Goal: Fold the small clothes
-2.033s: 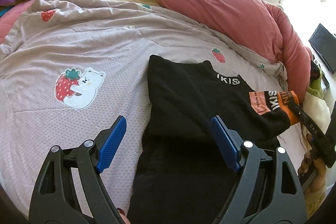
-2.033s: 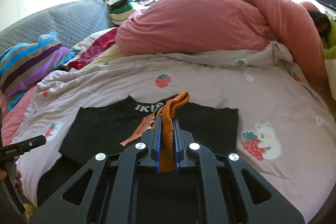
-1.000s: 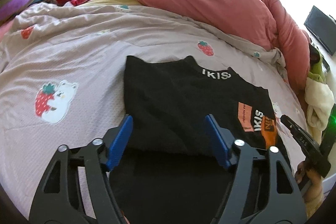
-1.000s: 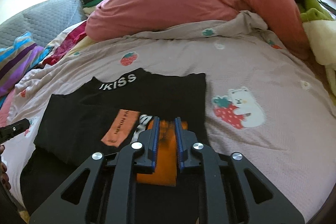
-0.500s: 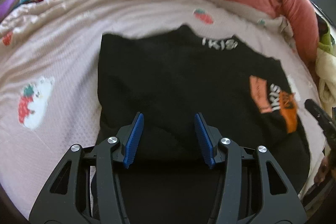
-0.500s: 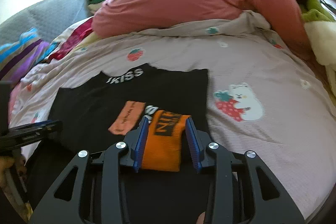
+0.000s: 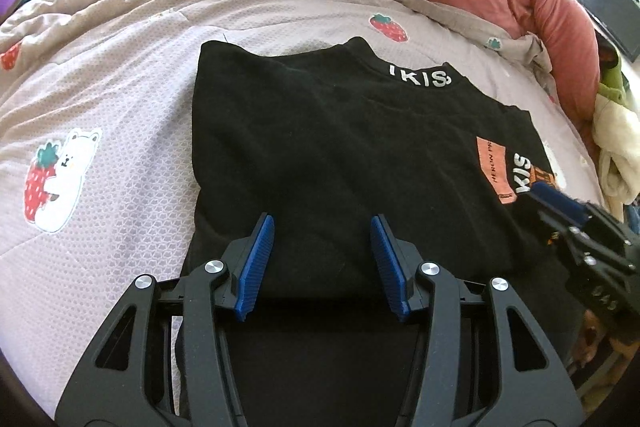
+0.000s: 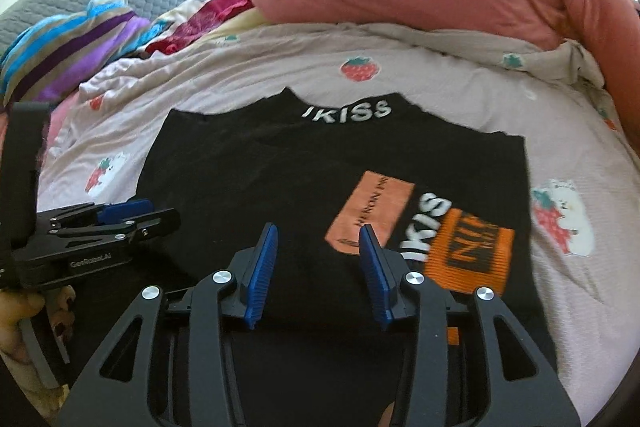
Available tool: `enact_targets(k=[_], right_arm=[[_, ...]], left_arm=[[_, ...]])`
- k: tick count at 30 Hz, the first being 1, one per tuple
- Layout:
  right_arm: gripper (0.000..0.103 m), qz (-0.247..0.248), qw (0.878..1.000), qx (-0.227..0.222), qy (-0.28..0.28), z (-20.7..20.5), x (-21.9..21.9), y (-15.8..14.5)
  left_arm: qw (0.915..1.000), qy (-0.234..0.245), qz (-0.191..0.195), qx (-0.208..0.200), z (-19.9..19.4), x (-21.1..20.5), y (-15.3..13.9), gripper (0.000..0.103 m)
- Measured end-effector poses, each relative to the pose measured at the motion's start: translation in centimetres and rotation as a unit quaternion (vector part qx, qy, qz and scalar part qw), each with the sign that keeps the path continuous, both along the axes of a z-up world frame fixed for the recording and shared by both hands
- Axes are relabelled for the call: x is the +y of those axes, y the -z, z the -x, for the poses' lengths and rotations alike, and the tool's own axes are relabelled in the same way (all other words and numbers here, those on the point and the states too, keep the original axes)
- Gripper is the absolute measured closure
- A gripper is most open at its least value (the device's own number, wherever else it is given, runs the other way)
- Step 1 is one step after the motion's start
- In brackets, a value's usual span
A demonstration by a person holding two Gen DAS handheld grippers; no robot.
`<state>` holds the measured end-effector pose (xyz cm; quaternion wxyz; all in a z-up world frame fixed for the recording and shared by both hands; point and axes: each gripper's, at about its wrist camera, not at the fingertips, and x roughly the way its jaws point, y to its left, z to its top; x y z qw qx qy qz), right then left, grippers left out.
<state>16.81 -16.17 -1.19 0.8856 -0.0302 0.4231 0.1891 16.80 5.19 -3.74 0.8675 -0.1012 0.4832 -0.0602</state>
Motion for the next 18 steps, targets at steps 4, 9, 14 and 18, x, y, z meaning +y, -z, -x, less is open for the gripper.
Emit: enact_targets(k=[4,9,14,18], right_arm=[[0.060,-0.003,1.000,-0.002,0.003,-0.2,0.5,0.0],[0.056,0.085,0.995,0.039,0.033,-1.4,-0.4,3.2],[0.056,0.048,0.997,0.046,0.030,-1.3,-1.5,3.6],[0.054,0.049,0.997,0.040,0.033,-1.0,-1.2,3.5]], left_arm=[[1.0000,0.000,0.003,0.001,0.0,0.1,0.0,0.060],[0.9999,0.003,0.009,0.003,0.0,0.3,0.0,0.060],[1.0000,0.004,0.009,0.001,0.0,0.4,0.0,0.060],[1.0000,0.005,0.007,0.003,0.2,0.4,-0.2,0.060]])
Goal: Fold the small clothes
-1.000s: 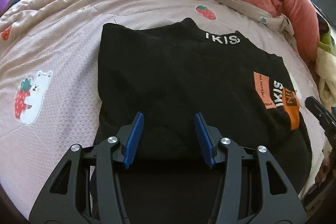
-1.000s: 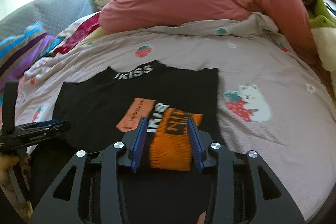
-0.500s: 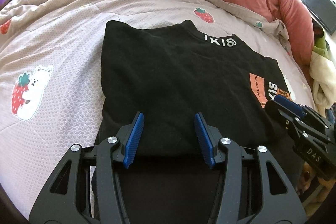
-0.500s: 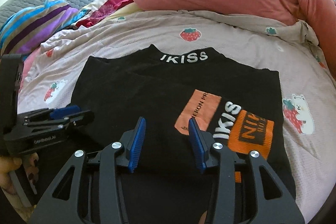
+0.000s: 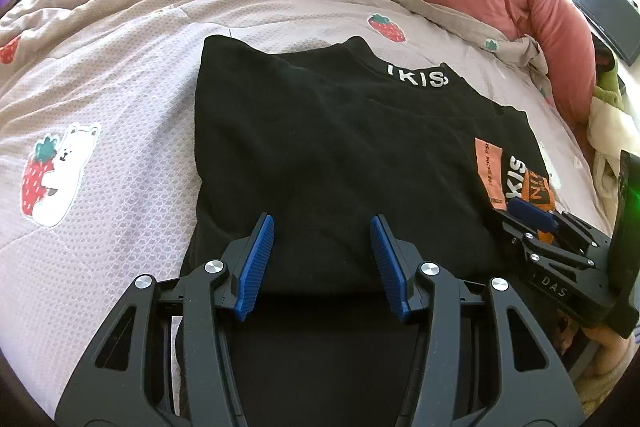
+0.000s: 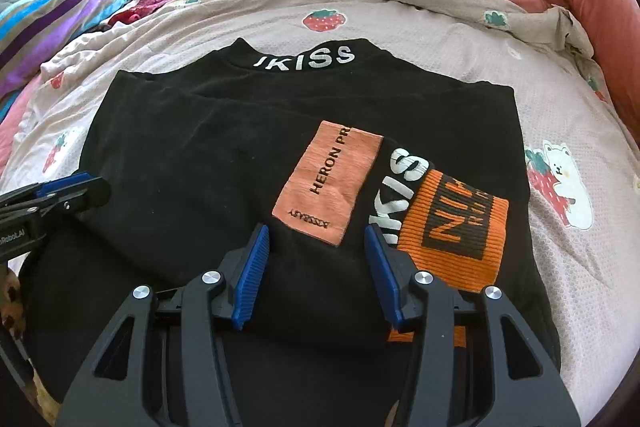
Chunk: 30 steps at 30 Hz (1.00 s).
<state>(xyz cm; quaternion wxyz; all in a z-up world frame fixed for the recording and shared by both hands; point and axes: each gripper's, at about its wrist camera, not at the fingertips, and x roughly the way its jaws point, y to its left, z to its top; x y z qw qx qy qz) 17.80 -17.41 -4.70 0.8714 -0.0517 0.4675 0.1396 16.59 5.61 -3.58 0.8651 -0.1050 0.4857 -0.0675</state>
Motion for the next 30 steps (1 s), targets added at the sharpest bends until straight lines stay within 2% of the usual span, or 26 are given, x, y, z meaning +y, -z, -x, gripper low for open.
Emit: enact_targets(k=[5,9,16,22,30], right_arm=[[0.054,-0.006,1.000,-0.007,0.001,0.8,-0.2,-0.3],[0.046,-0.012,1.000,-0.015,-0.003,1.8,-0.2,-1.1],[0.046,-0.017,0.999,-0.026,-0.006,3.4,-0.6,-2.2],[0.045,-0.036,0.999,-0.022,0.013,3.9,-1.8,-2.5],[0.045,-0.047,0.998,-0.027,0.026,4.6,-2.6,-3.3]], left_arm=[[1.0000,-0.001,0.001,-0.001,0.4,0.1,-0.1,0.060],[1.0000,-0.002,-0.002,-0.002,0.7,0.1,-0.3,0.060],[1.0000,-0.006,0.001,-0.004,1.3,0.1,-0.8,0.059],[1.0000,0.002,-0.003,-0.007,1.7,-0.2,-1.2,0.051],[0.9999,-0.002,0.004,-0.013,2.4,-0.1,-2.0,0.048]])
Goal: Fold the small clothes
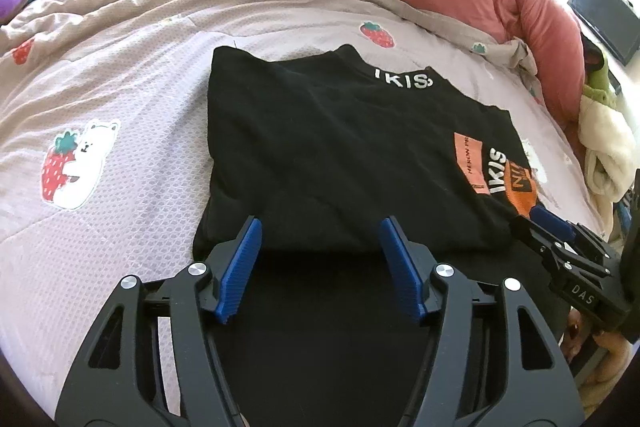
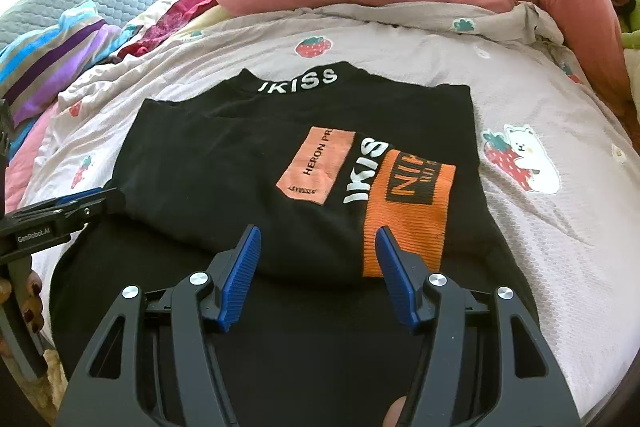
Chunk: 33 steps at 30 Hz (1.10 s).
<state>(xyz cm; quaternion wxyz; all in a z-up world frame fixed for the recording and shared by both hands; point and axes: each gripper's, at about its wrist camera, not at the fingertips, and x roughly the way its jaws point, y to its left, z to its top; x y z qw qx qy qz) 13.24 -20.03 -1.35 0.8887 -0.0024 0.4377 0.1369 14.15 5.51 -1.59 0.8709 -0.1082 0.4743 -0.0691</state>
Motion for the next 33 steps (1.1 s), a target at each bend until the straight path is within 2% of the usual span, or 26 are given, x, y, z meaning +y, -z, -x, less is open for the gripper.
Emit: enact_targets(k=[1,3,5,6,7,9,15,17,20,33], right_arm=[[0.044,-0.002,1.000,-0.004,0.000,0.1,-0.1,-0.2],[0.021,-0.004,1.000,-0.011,0.001,0.4,-0.1,-0.7],[0.021,-0.009,1.000,-0.026,0.003,0.8,-0.3,-1.5],[0.021,-0.012,0.999,-0.029,0.004,0.9,-0.3,-1.7],[0.021,-0.014,0.999,-0.031,0.004,1.0,-0.4,-2.0],[0.017,-0.017,0.999,-0.036,0.008,1.2,-0.5,-2.5],[0.016,-0.044,0.998,-0.044,0.020,1.6,-1.3,-3.4],[0.016,-0.046,0.997,-0.049,0.022,1.8,-1.4,-3.8],[0.007,-0.041,0.997,-0.060,0.025,2.2,-1.6,-4.4],[0.007,-0.036,0.996,-0.072,0.031,3.8,-2.6,-5.5]], left_arm=[[1.0000,-0.001,0.000,-0.002,0.1,0.0,-0.1,0.048],[1.0000,-0.002,-0.002,-0.007,0.4,0.1,-0.6,0.047],[0.9999,-0.005,-0.002,-0.012,0.7,0.1,-0.9,0.046],[0.9999,-0.007,-0.002,-0.014,0.8,0.2,-1.1,0.043],[0.9998,-0.010,-0.001,-0.017,1.0,0.3,-1.4,0.036],[0.9996,-0.015,0.002,-0.025,1.3,0.5,-1.9,0.033],[0.9986,-0.031,0.009,-0.042,2.2,1.3,-3.0,0.020],[0.9980,-0.036,0.015,-0.049,2.4,1.6,-3.4,0.009],[0.9971,-0.043,0.021,-0.058,2.8,1.9,-3.9,0.010],[0.9970,-0.048,-0.006,-0.060,4.7,2.2,-4.1,0.010]])
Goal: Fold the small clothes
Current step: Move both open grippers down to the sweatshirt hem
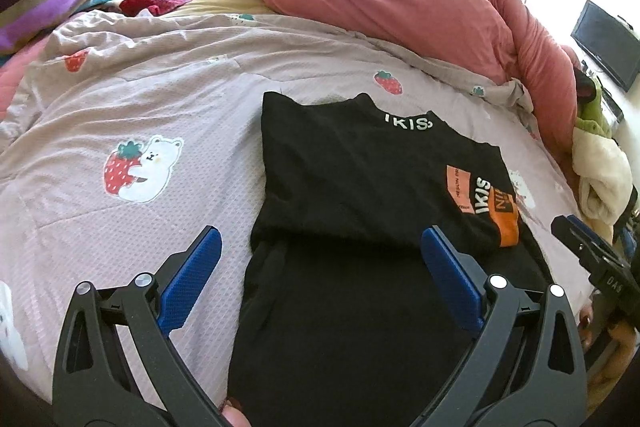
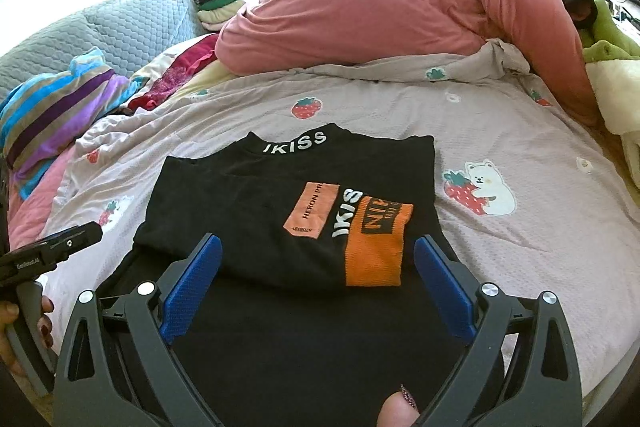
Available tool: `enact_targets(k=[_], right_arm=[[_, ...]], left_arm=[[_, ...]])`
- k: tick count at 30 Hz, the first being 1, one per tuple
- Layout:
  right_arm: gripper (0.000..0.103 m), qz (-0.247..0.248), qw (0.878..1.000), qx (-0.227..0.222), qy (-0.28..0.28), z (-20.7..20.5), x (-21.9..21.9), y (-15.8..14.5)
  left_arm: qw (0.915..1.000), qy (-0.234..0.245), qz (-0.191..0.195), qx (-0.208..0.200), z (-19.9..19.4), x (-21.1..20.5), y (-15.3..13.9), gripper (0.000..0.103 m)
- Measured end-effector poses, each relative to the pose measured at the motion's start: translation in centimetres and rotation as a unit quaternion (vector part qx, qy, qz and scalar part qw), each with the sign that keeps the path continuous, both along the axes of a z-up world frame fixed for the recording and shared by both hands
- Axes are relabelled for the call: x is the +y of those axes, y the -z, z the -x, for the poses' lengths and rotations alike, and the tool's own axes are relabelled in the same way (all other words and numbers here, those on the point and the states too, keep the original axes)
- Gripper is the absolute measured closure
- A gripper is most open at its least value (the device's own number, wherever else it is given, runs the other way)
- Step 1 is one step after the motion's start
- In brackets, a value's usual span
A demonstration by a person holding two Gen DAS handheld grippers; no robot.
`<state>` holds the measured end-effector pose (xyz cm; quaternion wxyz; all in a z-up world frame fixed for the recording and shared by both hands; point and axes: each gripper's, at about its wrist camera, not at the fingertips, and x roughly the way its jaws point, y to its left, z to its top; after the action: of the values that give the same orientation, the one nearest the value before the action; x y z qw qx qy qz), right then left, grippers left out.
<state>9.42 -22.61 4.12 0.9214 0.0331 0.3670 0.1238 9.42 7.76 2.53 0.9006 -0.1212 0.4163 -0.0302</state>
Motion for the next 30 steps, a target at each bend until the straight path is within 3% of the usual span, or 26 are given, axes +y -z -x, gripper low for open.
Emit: enact_targets(k=[30], right_arm=[[0.007,0.024,0.998,0.050,0.020,4.9,-4.2,3.2]], left_arm=[[0.9990,-0.024,-0.020,0.033,5.3,0.7,2.7,0.010]])
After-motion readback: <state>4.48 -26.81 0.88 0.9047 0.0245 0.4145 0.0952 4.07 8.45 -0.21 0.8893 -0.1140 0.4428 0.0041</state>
